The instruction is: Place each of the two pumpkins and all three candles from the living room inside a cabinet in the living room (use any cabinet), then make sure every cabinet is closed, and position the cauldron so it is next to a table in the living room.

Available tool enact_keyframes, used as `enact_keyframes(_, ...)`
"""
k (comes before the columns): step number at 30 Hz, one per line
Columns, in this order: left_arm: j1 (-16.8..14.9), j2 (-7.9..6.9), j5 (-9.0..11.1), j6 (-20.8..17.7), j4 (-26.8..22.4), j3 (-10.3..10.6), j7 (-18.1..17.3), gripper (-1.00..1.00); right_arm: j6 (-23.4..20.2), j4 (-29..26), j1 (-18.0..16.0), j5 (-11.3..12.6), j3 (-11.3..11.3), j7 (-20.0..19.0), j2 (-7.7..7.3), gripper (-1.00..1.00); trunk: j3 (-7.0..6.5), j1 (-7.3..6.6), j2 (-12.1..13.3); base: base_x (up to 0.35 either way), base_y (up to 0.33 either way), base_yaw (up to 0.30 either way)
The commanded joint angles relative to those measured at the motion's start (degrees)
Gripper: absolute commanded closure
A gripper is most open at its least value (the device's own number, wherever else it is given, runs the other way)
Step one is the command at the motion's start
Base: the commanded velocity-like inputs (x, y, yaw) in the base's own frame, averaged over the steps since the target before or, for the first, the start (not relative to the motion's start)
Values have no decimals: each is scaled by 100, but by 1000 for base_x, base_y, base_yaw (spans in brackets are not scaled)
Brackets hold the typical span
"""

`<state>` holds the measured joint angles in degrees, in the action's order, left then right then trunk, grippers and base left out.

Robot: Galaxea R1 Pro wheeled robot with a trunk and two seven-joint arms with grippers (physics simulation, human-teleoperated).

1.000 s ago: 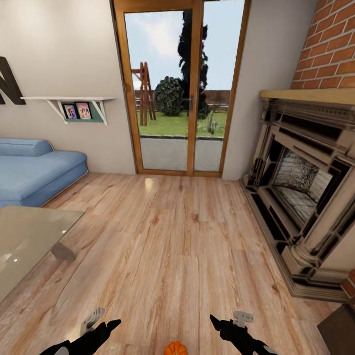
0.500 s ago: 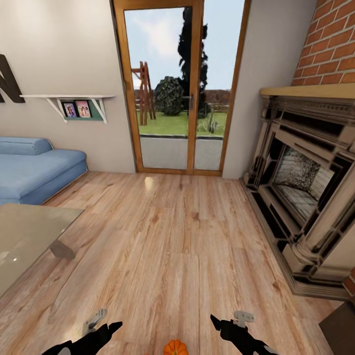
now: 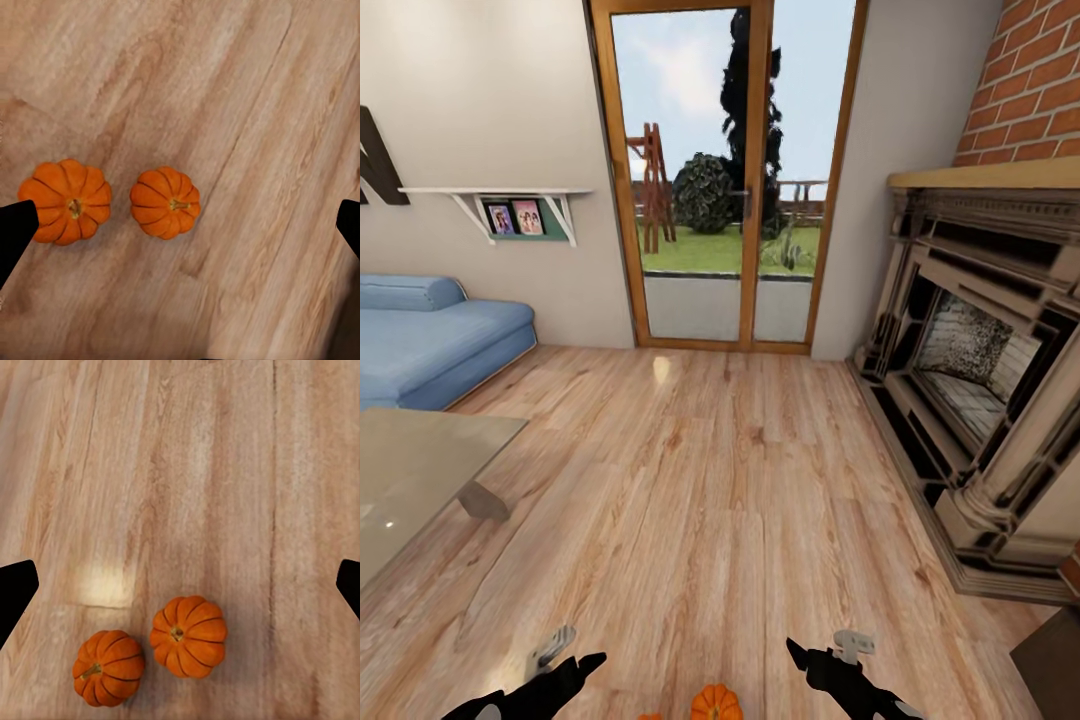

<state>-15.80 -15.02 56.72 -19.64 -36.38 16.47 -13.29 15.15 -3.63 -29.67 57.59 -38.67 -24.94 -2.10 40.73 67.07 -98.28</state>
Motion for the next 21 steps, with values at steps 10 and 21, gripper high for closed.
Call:
enact_keyframes(10,-5,25,26,-14,-1,49,2,-100,31,2,-4,59,-52,-24,2,-100,185,220,-405,0,0,0)
enact_keyframes(21,-2,25,25,-14,-1,49,2,-100,32,7,-4,59,-52,-20,7,-100,383,461,-846,0,0,0)
